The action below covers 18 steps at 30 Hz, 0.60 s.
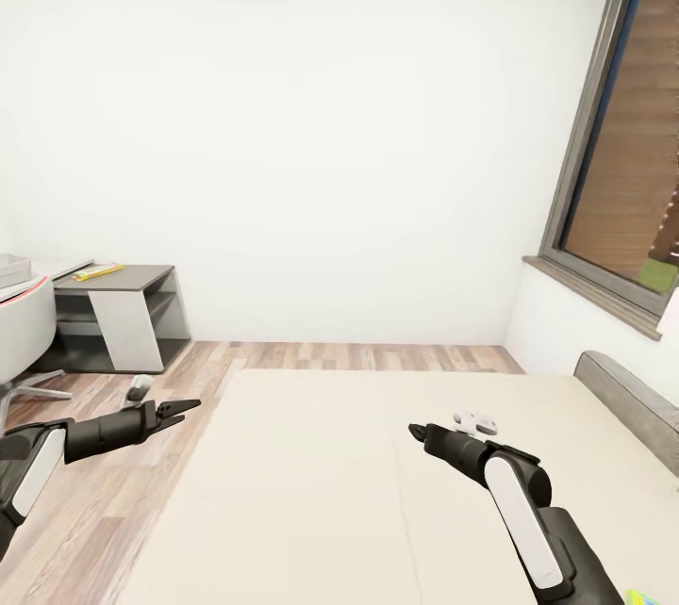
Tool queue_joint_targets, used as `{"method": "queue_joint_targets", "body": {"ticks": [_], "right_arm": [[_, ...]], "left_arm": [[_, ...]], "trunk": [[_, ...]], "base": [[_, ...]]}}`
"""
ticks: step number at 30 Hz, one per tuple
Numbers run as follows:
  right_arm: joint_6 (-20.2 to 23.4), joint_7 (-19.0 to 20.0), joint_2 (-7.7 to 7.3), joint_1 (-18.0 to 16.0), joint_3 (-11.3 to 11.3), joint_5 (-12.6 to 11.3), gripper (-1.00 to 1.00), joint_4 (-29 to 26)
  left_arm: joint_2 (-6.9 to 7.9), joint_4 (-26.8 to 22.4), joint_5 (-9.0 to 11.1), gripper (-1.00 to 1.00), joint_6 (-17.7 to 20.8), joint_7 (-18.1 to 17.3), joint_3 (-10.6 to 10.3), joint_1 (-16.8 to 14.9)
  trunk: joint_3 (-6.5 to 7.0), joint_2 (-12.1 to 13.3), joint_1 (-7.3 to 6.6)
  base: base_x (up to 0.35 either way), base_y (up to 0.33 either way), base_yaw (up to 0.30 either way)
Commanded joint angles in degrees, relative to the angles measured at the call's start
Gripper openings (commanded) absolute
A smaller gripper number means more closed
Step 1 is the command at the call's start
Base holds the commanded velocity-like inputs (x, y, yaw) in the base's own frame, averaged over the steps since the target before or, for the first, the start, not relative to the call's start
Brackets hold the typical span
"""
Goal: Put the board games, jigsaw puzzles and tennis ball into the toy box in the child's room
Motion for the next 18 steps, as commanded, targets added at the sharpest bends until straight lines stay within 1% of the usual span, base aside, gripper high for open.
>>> {"method": "queue_joint_targets", "body": {"ticks": [1, 15, 18], "right_arm": [[0.1, -0.6, -0.06, 0.0, 0.1, -0.6, 1.0, 0.0], [0.1, -0.6, -0.08, 0.0, 0.1, -0.6, 1.0, 0.0], [0.1, -0.6, -0.07, 0.0, 0.1, -0.6, 1.0, 0.0]], "left_arm": [[-0.01, 0.0, 0.0, 1.0, 0.3, -0.1, 0.0, 0.0], [-0.15, -0.1, 0.0, 1.0, 0.3, -0.1, 0.0, 0.0], [-0.17, -0.1, 0.0, 1.0, 0.3, -0.1, 0.0, 0.0]], "trunk": [[-0.03, 0.0, 0.02], [-0.03, 0.0, 0.02], [-0.03, 0.0, 0.02]], "base": [[0.0, -0.284, 0.0], [-0.011, -0.284, 0.0], [-0.034, -0.16, 0.0]]}}
